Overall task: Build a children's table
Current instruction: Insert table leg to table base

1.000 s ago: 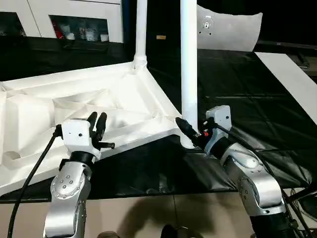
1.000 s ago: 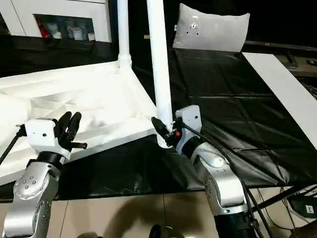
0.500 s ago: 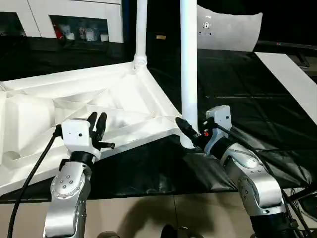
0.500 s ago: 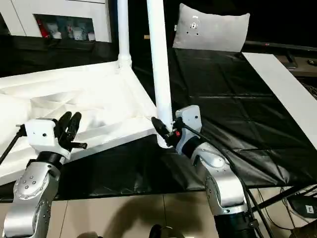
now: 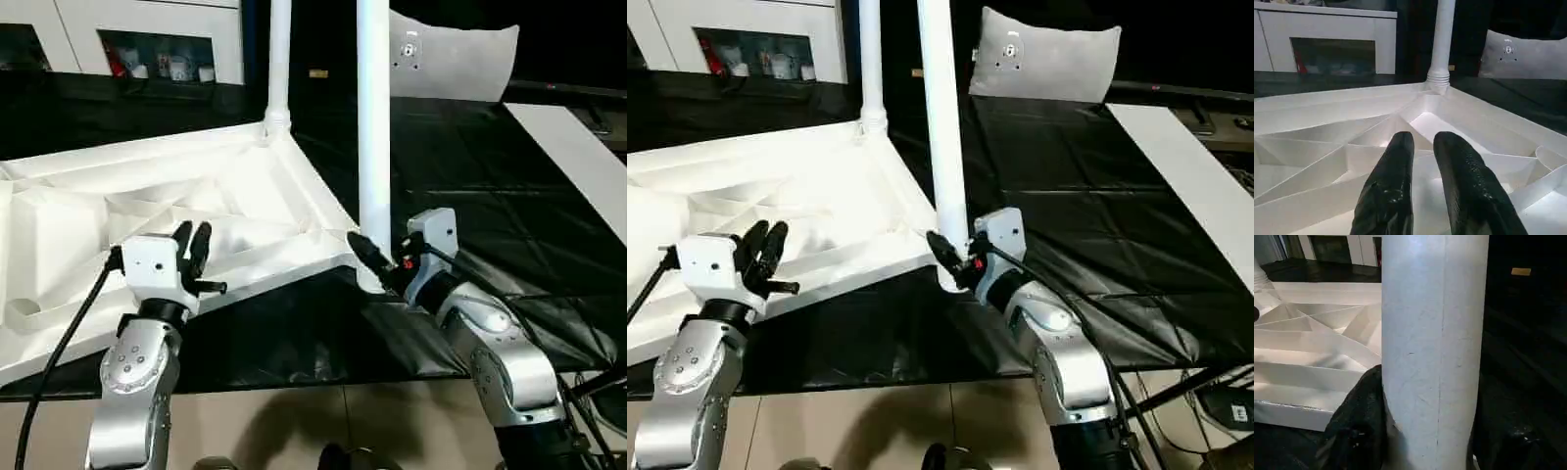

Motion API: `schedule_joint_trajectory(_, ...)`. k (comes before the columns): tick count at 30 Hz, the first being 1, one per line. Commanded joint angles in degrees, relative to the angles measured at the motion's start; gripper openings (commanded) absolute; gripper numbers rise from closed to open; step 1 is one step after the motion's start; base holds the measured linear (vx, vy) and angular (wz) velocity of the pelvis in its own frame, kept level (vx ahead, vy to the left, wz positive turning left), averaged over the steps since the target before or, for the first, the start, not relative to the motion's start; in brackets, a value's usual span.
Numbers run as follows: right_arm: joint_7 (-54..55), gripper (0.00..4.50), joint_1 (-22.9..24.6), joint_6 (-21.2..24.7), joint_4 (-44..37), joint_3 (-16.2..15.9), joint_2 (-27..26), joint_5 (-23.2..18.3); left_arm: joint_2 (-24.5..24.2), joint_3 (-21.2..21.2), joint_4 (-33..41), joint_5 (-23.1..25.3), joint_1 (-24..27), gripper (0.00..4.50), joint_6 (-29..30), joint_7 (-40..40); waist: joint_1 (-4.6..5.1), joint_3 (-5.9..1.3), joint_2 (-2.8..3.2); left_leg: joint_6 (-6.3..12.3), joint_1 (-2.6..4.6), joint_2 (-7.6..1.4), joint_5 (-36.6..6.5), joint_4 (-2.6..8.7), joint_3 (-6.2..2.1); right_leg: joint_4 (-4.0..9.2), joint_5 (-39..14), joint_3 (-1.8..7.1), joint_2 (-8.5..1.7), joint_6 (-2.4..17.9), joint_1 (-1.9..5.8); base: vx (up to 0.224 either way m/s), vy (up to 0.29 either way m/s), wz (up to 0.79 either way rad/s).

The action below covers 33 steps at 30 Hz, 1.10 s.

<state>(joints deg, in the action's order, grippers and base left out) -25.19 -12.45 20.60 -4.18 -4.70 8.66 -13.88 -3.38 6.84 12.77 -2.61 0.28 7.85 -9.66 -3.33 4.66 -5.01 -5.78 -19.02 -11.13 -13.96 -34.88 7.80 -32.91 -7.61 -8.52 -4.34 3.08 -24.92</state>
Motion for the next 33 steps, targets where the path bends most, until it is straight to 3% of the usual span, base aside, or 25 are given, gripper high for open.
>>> schedule_joint_trajectory(1,0.1,1.88,-0.2,-0.1,-0.1,1.1,0.5,-0.1,0.3,-0.6,1.0,0.0,0.1,1.01,-0.2,0.1,-0.20,-3.82,0.47,5.39,-1.39,-1.48,-2.9,4.09,0.19,4.31,-21.2,3.57,-3.54,-0.8,4.72,0.000,0.000,0.00)
schedule_joint_trajectory(33,0.1,1.88,-0.2,-0.1,-0.1,1.1,0.5,-0.1,0.3,-0.6,1.0,0.0,0.1,1.01,-0.2,0.1,-0.20,-3.84,0.51,5.46,-1.35,-1.55,-2.7,4.07,0.17,4.20,-20.6,3.61,-3.56,-0.3,4.69,0.000,0.000,0.00)
